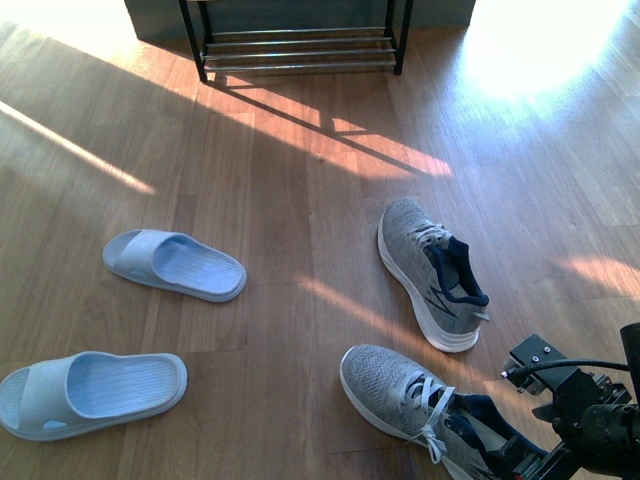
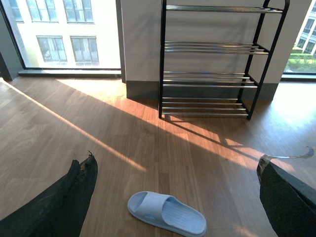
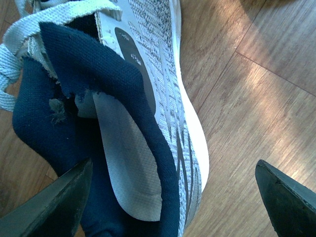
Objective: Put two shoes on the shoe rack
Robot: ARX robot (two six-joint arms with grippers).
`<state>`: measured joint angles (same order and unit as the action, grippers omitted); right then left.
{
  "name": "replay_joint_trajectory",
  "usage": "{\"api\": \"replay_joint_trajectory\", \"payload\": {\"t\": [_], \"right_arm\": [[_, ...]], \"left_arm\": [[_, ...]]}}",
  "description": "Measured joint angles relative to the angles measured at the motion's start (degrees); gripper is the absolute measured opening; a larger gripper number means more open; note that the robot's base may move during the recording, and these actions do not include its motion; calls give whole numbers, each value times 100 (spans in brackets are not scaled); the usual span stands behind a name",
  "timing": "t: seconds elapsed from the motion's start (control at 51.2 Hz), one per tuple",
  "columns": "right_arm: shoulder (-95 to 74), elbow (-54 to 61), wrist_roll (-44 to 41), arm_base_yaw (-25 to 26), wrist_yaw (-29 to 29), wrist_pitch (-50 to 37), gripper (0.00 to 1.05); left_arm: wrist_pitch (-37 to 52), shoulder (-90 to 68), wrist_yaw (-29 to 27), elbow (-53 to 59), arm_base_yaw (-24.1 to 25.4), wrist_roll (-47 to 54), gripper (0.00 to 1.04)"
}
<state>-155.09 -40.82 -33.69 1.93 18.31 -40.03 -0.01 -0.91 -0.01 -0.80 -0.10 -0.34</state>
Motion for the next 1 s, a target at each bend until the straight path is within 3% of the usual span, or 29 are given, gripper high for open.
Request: {"api": "replay_joint_trajectory", "payload": {"t": [0.391,0.547,0.859,0.996], "right_arm": [[-433,-236,496,-315,-9,-505,95],[-496,-356,782,-369,-175,-704,68],[-501,-337,1178,-483,-179,-914,26],[-501,-192,1394,-542,-166,-1172,2]], "left_arm": [[0,0,0,0,0,0,95],[0,0,0,0,0,0,95],[0,0,0,0,0,0,95],[0,0,0,0,0,0,95]]}}
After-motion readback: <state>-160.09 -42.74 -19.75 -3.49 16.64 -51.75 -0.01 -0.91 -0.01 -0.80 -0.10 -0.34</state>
